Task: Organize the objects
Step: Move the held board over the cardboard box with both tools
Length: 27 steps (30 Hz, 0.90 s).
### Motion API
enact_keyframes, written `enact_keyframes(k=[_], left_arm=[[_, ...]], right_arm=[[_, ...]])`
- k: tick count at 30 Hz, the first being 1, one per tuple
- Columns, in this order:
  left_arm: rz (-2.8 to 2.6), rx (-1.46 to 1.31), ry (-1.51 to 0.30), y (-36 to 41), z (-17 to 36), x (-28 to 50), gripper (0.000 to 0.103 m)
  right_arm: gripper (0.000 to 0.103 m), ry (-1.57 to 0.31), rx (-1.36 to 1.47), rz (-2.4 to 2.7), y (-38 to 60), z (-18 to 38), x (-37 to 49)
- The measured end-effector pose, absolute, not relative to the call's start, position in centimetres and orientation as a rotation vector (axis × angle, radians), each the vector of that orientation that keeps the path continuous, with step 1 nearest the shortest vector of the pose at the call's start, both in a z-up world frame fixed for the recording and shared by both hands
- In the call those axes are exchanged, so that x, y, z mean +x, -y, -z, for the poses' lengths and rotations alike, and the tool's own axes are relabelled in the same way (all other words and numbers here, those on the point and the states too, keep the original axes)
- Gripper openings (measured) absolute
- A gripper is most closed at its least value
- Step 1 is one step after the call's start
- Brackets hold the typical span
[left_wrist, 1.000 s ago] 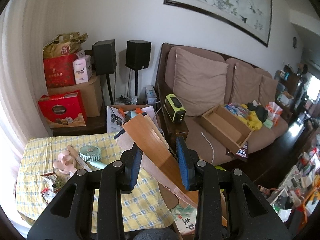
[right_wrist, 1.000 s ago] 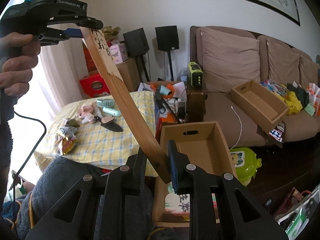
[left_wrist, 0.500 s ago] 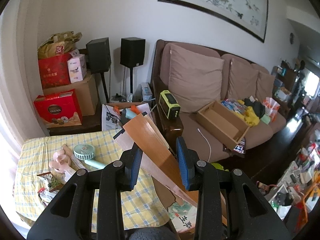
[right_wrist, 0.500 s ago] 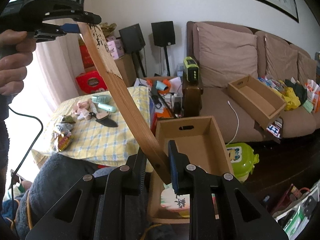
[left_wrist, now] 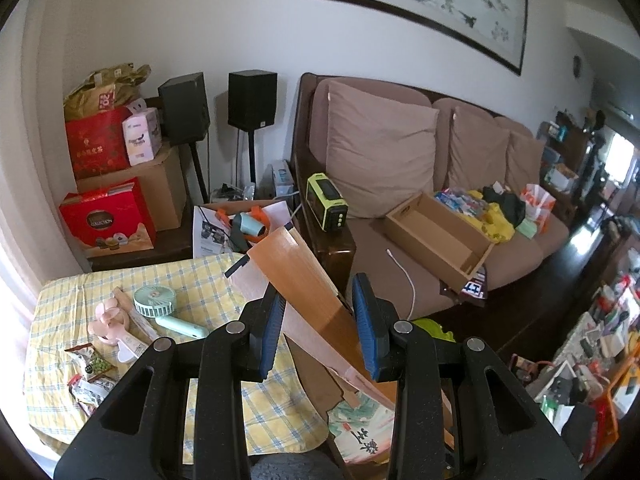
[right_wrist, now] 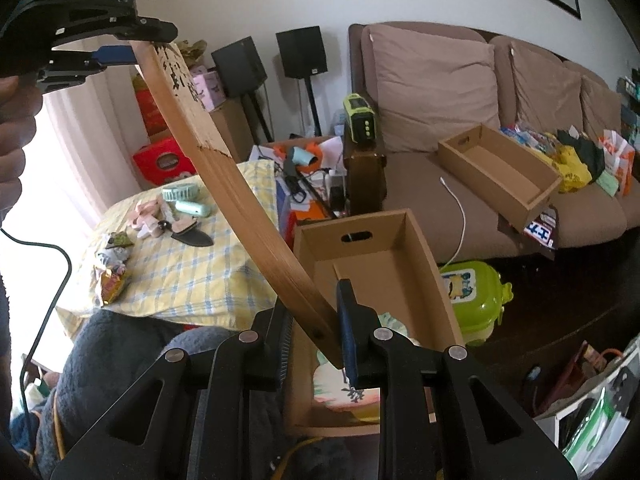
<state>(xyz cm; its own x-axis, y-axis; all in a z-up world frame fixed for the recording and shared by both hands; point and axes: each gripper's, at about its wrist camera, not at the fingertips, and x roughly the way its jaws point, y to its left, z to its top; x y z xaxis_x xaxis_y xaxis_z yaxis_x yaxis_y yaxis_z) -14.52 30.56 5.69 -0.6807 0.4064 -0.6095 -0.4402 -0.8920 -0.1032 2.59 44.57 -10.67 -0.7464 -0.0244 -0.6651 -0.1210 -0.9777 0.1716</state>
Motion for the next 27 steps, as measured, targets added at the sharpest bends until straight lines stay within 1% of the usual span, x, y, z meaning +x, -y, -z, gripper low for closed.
enact_keyframes(k=[11,27], left_arm=[[-2.513,-0.91,-0.091,-32.0,-4.7,-14.4,0.031],[-2.508,-0.977,-0.094,-33.4,-1.4,-15.5,0.031]], right_arm=[[0.02,-0.375,-1.146,-2.83,-45.7,11.7,2.4],[0.021,-0.414,-1.236,-2.757,-46.8,13.8,1.9]])
